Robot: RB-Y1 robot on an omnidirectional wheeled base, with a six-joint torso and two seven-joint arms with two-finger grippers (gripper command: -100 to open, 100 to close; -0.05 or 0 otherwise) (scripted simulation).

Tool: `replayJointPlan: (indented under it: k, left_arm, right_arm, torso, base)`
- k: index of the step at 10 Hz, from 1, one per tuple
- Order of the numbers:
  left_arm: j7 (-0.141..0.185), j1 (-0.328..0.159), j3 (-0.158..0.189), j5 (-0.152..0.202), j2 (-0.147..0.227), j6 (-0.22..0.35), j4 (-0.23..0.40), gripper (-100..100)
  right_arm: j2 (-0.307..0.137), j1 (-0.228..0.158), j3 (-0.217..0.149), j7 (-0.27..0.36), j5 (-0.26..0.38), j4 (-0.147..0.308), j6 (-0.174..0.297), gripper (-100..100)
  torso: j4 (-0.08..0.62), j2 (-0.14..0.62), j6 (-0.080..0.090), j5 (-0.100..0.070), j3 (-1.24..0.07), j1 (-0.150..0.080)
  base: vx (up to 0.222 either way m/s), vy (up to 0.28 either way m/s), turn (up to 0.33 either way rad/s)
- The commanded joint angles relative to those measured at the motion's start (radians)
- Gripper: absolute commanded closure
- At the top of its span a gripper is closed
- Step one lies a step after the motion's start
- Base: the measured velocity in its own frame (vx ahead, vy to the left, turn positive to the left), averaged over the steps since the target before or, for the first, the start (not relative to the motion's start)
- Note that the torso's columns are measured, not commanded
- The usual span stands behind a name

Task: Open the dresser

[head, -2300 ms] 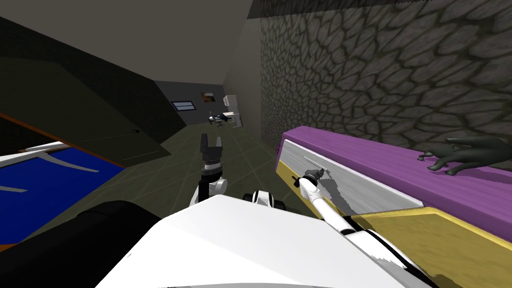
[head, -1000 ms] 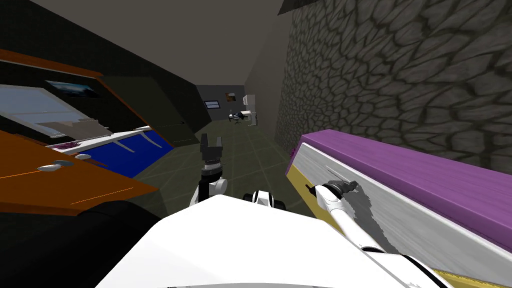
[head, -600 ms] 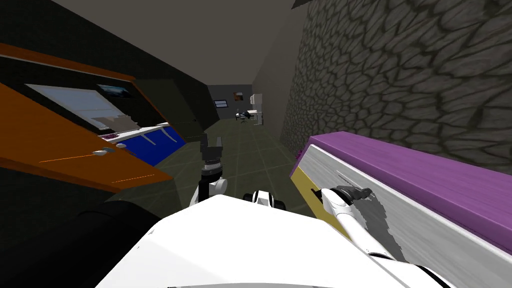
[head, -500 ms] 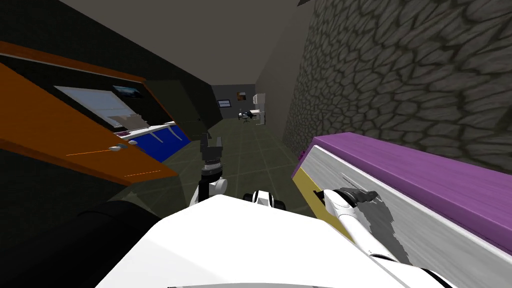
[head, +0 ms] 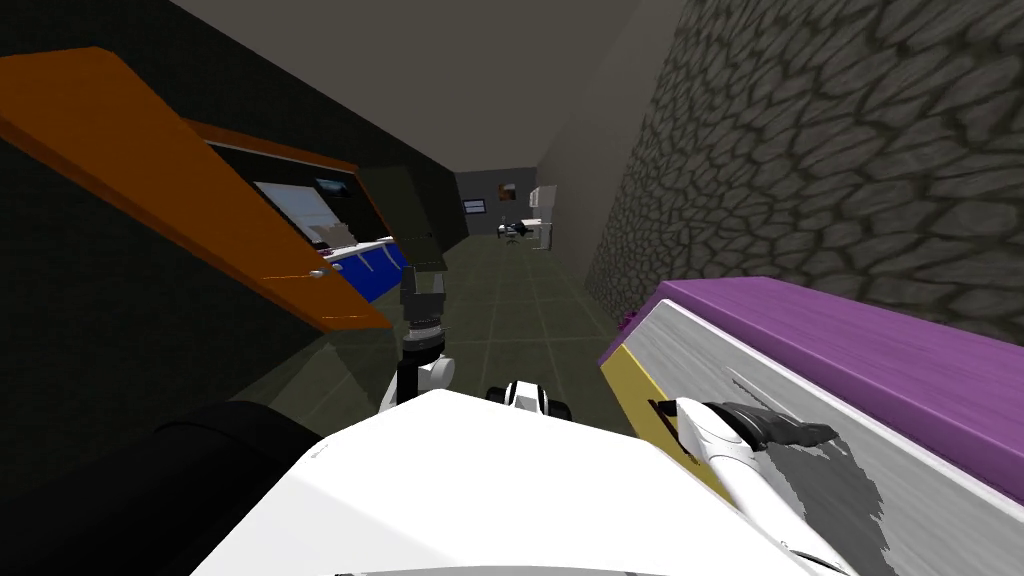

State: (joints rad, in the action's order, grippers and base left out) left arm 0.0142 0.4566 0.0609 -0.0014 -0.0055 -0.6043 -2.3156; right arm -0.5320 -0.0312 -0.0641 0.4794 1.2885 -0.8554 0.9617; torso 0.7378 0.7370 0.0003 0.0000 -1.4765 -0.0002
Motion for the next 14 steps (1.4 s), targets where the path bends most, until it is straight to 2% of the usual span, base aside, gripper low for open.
replayJointPlan:
  k: [1, 2, 3, 5, 6, 7, 8, 9, 10, 11, 12, 13, 14]
  left_arm:
    - [0.000, 0.000, 0.000, 0.000, 0.000, 0.000, 0.000, 0]
    - [0.000, 0.000, 0.000, 0.000, 0.000, 0.000, 0.000, 0]
    - [0.000, 0.000, 0.000, 0.000, 0.000, 0.000, 0.000, 0]
    - [0.000, 0.000, 0.000, 0.000, 0.000, 0.000, 0.000, 0]
    - [0.000, 0.000, 0.000, 0.000, 0.000, 0.000, 0.000, 0]
    - [0.000, 0.001, 0.000, 0.000, 0.000, 0.000, 0.000, 0]
    - [0.000, 0.001, 0.000, 0.000, 0.000, 0.000, 0.000, 0]
    - [0.000, 0.001, 0.000, 0.000, 0.000, 0.000, 0.000, 0]
    - [0.000, 0.000, 0.000, 0.000, 0.000, 0.000, 0.000, 0]
    - [0.000, 0.001, 0.000, 0.000, 0.000, 0.000, 0.000, 0]
    - [0.000, 0.000, 0.000, 0.000, 0.000, 0.000, 0.000, 0]
    - [0.000, 0.001, 0.000, 0.000, 0.000, 0.000, 0.000, 0]
    - [0.000, 0.000, 0.000, 0.000, 0.000, 0.000, 0.000, 0]
  right_arm:
    - [-0.012, 0.036, -0.073, -0.003, -0.003, 0.001, 0.001, -100]
    - [-0.025, 0.069, -0.102, -0.005, -0.007, 0.002, -0.001, -100]
    - [-0.025, 0.069, -0.131, -0.005, -0.007, 0.002, -0.001, -100]
    - [-0.025, 0.076, -0.130, 0.009, -0.013, -0.015, 0.000, -100]
    - [-0.012, 0.036, -0.079, -0.003, -0.003, 0.001, 0.001, 100]
    - [-0.012, 0.036, -0.073, -0.003, -0.003, 0.001, 0.001, 100]
    - [0.001, 0.004, -0.034, -0.001, 0.000, 0.000, 0.003, 100]
    - [0.001, 0.004, -0.015, -0.001, 0.000, 0.000, 0.003, 100]
    - [0.014, -0.029, 0.017, 0.001, 0.004, -0.001, 0.005, 100]
    - [0.014, -0.029, 0.044, 0.001, 0.004, -0.001, 0.005, 100]
    - [0.027, -0.062, 0.069, 0.003, 0.008, -0.002, 0.007, 100]
    - [0.027, -0.062, 0.102, 0.003, 0.008, -0.002, 0.007, 100]
    - [0.040, -0.094, 0.134, 0.006, 0.012, -0.003, 0.008, 100]
  torso:
    - [0.000, 0.001, -0.001, 0.000, 0.000, 0.000]
    - [0.000, 0.001, 0.001, 0.000, 0.000, 0.000]
    - [0.000, 0.002, -0.001, 0.000, 0.001, 0.001]
    - [0.000, -0.001, 0.001, 0.000, -0.001, -0.001]
    - [0.000, -0.001, 0.001, 0.000, -0.001, -0.001]
    - [-0.001, -0.002, 0.002, -0.001, -0.001, -0.002]
    - [-0.002, -0.003, 0.001, -0.008, 0.000, -0.008]
    - [-0.002, -0.003, 0.000, -0.009, 0.000, -0.010]
    - [-0.002, -0.001, -0.001, -0.010, 0.001, -0.010]
    - [-0.003, -0.002, -0.002, -0.011, 0.001, -0.011]
    - [-0.003, -0.002, 0.001, -0.010, 0.001, -0.011]
    - [-0.004, -0.002, 0.003, -0.011, 0.000, -0.011]
    - [-0.005, -0.002, 0.001, -0.013, 0.001, -0.012]
  base:
    - [-0.051, 0.008, 0.235]
    - [-0.066, 0.014, 0.426]
    - [-0.053, 0.007, 0.247]
    - [-0.012, 0.004, -0.007]
    - [0.041, -0.014, -0.403]
    - [0.066, -0.010, -0.332]
    - [0.083, -0.005, -0.363]
    - [0.063, -0.005, -0.233]
    - [0.060, -0.019, -0.345]
    - [0.055, -0.006, -0.276]
    - [0.069, -0.006, -0.418]
    - [0.060, -0.001, -0.235]
    - [0.060, 0.001, -0.363]
